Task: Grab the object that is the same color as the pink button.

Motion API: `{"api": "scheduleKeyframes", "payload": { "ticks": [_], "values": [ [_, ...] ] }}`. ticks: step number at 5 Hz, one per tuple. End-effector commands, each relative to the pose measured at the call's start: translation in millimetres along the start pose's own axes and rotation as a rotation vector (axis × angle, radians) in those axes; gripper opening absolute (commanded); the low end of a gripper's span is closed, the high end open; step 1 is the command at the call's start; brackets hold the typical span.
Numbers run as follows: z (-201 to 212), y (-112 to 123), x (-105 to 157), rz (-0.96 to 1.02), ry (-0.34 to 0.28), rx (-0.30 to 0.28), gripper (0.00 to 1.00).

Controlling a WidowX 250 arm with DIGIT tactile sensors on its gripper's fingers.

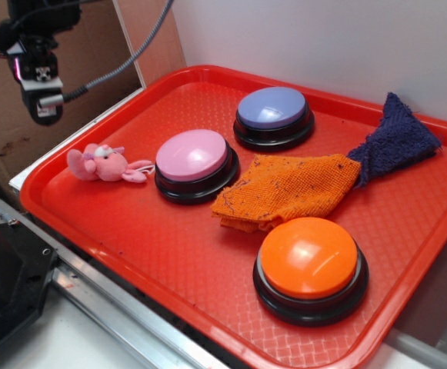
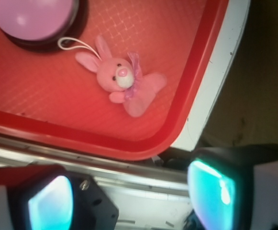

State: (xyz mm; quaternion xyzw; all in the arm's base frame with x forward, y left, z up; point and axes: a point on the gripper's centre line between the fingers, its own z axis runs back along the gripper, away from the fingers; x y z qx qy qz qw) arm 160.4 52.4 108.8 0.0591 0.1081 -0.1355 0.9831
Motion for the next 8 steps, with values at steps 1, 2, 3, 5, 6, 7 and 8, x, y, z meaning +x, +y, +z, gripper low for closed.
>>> {"api": "scheduleKeyframes", "payload": {
  "ticks": [1,2,3,5,6,7,8],
  "values": [
    [-11.6,9.2,18.7,0.009,-0.014,0.021,1.00],
    [-17.4,11.0,30.9,0.004,-0.016,0.019,1.00],
    [-36.0,8.3,44.6,-0.009,0.031,0.016,1.00],
    [-66.9,-3.5,49.6,-0.022,0.140,0.056,1.00],
    [-67.7,-5.9,48.6,-0.019,0.140,0.064,1.00],
    [-69.5,-5.0,47.7,-0.010,0.146,0.069,1.00],
    [-77.8,3.0,47.0,-0.012,0.098,0.000,1.00]
  ]
}}
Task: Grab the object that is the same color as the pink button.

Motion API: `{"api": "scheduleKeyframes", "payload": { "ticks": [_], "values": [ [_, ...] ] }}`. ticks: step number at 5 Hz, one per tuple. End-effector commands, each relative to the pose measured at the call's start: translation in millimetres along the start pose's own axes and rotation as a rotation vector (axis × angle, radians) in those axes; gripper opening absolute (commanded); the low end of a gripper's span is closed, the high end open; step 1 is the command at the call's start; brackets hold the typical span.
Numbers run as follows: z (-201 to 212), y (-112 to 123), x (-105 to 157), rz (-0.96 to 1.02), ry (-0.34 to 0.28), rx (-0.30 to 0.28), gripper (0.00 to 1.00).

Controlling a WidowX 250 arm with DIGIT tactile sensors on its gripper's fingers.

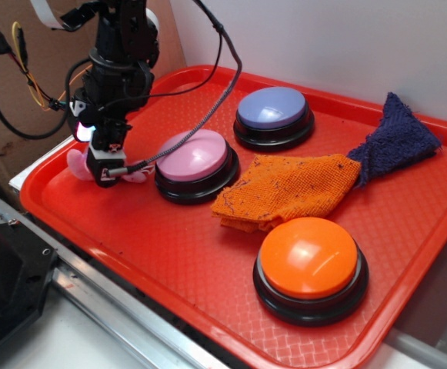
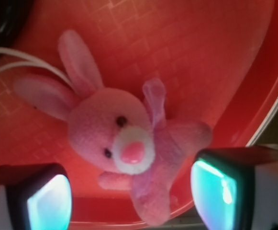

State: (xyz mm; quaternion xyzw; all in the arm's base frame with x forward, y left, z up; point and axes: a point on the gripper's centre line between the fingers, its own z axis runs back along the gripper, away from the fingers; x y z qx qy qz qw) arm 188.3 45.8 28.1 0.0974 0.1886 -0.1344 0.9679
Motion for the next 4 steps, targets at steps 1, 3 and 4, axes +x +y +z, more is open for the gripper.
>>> {"api": "scheduleKeyframes", "payload": {
  "ticks": [1,3,4],
  "values": [
    [-9.0,14.6,11.1,-0.037,-0.133,-0.085,1.00],
    [-17.9,13.5,19.6,-0.073,-0.139,-0.114,1.00],
    [-19.5,11.7,16.7,-0.054,-0.116,-0.140,0.00]
  ]
}}
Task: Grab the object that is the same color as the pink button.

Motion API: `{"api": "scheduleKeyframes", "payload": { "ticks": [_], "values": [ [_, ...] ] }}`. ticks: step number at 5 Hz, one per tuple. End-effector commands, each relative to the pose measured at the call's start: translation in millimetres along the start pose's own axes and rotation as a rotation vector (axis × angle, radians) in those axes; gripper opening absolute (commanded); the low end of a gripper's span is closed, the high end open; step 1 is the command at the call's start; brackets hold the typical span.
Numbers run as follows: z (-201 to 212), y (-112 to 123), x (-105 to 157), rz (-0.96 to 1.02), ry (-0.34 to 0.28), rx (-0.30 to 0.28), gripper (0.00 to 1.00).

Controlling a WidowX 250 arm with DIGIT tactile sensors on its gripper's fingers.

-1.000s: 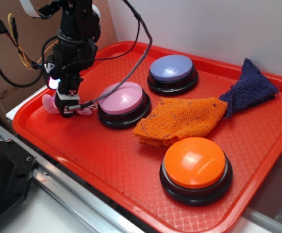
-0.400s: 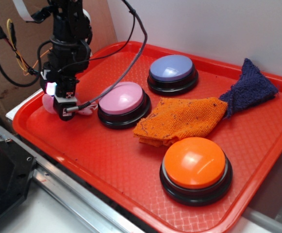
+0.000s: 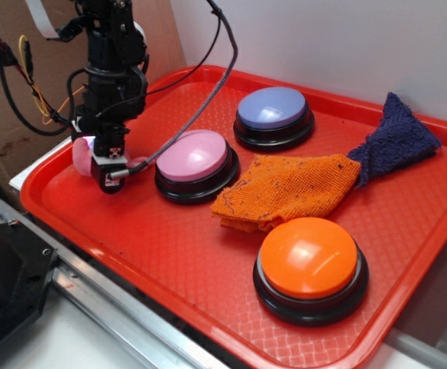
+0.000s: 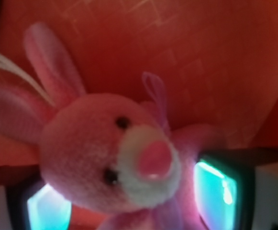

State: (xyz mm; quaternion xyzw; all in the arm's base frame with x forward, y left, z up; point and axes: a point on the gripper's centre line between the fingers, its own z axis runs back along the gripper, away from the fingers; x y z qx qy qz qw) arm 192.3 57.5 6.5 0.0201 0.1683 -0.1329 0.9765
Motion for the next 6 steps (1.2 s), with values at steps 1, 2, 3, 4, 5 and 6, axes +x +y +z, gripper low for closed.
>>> {"api": "scheduleKeyframes", "payload": {
  "ticks": [1,2,3,4,5,6],
  "values": [
    [5.8,3.5,2.9,-0.015,-0.054,0.002,0.00],
    [18.4,0.9,-2.3,0.008,-0.079,0.005,0.00],
    [41.3,-4.8,-9.5,0.054,-0.113,-0.021,0.00],
    [88.0,-30.1,-28.4,0.215,-0.186,-0.108,0.00],
    [130.8,-83.0,-58.1,0.414,-0.358,-0.203,0.00],
    [171.4,-101.0,-85.4,0.526,-0.397,-0.180,0.00]
  ]
}}
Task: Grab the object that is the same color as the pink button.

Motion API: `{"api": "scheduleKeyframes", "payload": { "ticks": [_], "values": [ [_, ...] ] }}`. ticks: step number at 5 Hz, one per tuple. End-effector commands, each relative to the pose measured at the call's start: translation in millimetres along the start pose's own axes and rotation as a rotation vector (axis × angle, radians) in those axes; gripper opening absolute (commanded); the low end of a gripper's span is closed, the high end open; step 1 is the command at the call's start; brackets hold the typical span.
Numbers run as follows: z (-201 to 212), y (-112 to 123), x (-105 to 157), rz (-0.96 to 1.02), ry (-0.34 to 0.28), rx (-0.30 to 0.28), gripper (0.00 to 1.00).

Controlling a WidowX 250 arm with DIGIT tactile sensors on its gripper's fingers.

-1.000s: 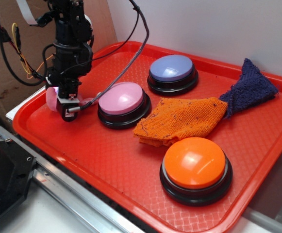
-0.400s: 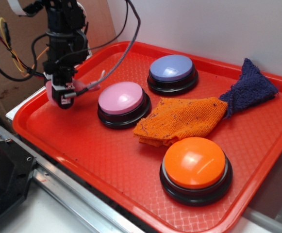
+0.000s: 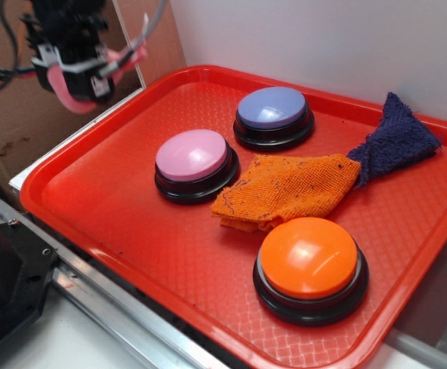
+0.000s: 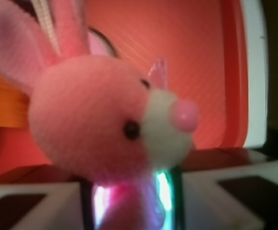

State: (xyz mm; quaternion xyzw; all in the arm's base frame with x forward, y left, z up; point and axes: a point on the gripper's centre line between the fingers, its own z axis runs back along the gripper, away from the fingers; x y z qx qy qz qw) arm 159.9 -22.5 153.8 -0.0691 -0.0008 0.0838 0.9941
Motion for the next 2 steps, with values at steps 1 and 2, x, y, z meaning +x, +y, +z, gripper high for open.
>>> {"api": "scheduleKeyframes", "payload": {
  "ticks": [1,2],
  "values": [
    [90.4,-23.5,-33.0,0.145,-0.078,0.020,0.00],
    [139.8,-29.8,-36.9,0.164,-0.084,0.035,0.00]
  ]
}}
